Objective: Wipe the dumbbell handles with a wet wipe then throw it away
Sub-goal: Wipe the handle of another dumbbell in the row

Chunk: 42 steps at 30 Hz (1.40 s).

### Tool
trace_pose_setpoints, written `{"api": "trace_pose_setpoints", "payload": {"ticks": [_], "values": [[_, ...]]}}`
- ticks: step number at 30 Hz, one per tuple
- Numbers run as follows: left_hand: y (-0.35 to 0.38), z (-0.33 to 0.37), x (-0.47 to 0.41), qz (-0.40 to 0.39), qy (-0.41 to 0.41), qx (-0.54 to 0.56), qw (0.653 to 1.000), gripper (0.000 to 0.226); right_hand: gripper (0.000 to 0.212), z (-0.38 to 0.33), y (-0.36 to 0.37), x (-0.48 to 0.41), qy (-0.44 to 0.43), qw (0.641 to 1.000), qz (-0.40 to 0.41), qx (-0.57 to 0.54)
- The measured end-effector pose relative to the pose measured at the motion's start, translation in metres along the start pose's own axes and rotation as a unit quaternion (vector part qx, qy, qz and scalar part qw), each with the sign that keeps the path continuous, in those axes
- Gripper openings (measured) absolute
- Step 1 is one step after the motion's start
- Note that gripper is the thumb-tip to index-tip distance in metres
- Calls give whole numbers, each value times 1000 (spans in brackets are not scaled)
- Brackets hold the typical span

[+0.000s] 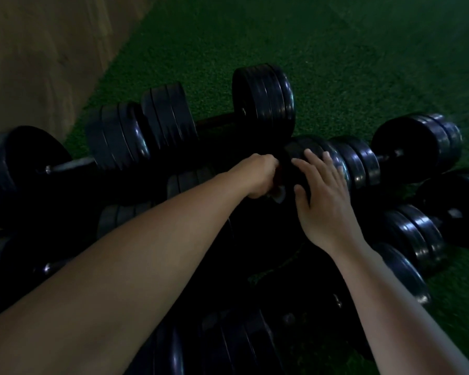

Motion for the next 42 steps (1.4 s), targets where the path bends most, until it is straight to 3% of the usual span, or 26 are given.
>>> {"api": "trace_pose_setpoints", "payload": {"ticks": [7,12,20,26,29,32,35,37,39,42], "values": [[-13,-7,15,-55,27,-148,987,11,45,6,12,3,-13,999,37,-14],[-6,-5,4,69,5,-70,995,14,44,7,18,3,-16,997,66,-25],[-11,-16,-5,-56,-11,-186,981,12,44,9,15,3,-23,998,52,-24],[-3,-1,-20,21,-44,-68,996,8,45,8,12,2,-22,999,43,-13],[3,-2,-23,-10,-50,-100,994,10,46,8,9,3,-21,999,37,-6],[-9,-13,-16,-90,-31,-189,977,17,46,9,9,4,-23,999,32,3],[-17,-28,-10,-159,-21,-192,968,25,45,9,9,4,-21,999,32,5],[-21,-28,-9,-136,-23,-176,975,20,45,8,9,4,-19,999,33,9],[-18,-21,-17,-65,-31,-110,991,9,45,8,9,4,-21,999,35,9],[-6,-7,-26,-22,-25,-90,995,9,45,9,9,5,-25,999,35,11]]}}
Point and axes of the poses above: each hand's wrist, its own x-axis away from the middle knuckle, its own y-axis out of the palm, z = x × y, the point moved 1 cm from there along -x, towards the middle knuckle, and after that the axes turned 4 degrees about -x, right-handed, at the moved point
